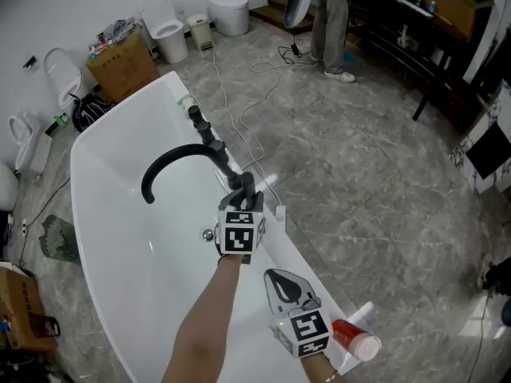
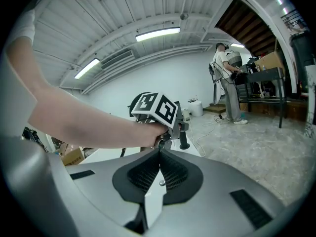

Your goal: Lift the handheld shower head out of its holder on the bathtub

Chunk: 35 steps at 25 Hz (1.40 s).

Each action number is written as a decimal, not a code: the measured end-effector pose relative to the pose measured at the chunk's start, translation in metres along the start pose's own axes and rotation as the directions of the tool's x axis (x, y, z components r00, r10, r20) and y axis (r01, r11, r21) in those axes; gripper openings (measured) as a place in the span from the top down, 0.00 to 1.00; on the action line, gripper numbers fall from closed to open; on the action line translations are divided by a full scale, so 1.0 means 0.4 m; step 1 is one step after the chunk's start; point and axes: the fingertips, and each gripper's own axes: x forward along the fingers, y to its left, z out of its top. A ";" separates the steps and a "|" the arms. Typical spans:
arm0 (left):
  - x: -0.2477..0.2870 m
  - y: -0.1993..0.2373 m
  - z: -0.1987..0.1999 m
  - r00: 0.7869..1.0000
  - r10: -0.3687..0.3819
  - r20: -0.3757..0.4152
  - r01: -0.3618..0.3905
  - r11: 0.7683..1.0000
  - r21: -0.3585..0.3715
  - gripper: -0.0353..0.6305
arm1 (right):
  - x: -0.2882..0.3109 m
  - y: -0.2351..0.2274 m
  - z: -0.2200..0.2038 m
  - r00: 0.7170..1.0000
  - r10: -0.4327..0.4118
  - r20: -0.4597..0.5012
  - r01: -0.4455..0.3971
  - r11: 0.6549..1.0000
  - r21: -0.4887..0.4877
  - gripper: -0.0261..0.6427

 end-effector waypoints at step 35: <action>-0.513 -0.120 0.281 0.984 -0.040 0.175 0.024 0.995 0.094 0.72 | -0.280 0.202 0.243 0.994 -0.014 0.112 0.019 0.999 -0.040 0.95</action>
